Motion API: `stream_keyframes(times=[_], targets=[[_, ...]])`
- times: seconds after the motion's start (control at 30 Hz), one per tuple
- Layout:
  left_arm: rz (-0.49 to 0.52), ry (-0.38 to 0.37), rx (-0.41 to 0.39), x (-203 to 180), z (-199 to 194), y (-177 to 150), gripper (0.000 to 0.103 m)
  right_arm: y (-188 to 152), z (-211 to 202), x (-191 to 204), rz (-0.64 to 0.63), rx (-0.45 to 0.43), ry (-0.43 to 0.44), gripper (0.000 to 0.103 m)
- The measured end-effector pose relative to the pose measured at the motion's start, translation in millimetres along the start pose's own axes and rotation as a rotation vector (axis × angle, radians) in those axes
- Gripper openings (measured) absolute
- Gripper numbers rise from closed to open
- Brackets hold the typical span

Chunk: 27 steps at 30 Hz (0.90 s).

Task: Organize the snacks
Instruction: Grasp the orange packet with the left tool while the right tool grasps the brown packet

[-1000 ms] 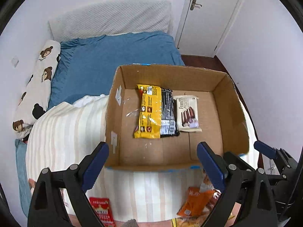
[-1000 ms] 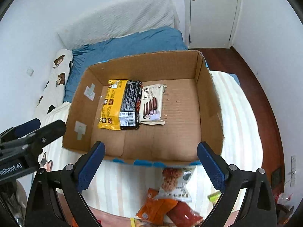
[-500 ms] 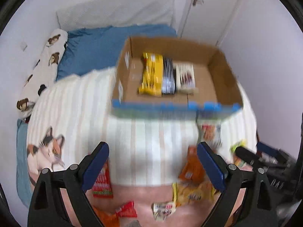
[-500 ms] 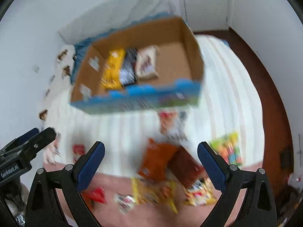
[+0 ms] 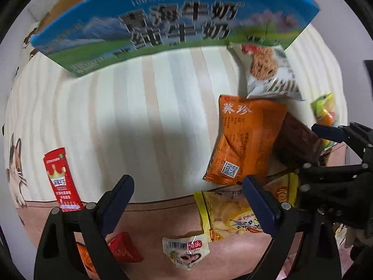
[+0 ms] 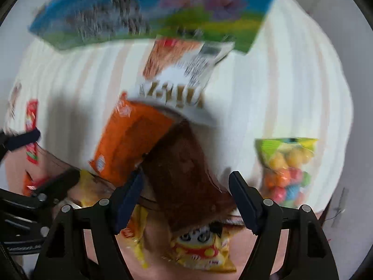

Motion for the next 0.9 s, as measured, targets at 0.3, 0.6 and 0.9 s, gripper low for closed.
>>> stream_keyframes(times=[0.3,0.6,0.9], targets=[[0.029,-0.053,0.033,-33,11,23,0.095,-28,0,-40,0.294,-0.056,0.030,0.061],[0.085,-0.037,0.074,-77,44,36,0.071,-63,8,-70,0.456,-0.057,0.106,0.061],[-0.030,0.000,0.051,-29,42,23,0.057,-67,10,-62,0.584,-0.107,0.325,0.061]])
Point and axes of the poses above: each gripper's, at about its wrist camera, not at the fingertips, and z roughly the way its jaws point, x to its left, y to its top, the point moved 7 cm from there along z, roughly the way its jaws point, and after that the axes turned 10 degrees about -z, right-handed, at the moved point
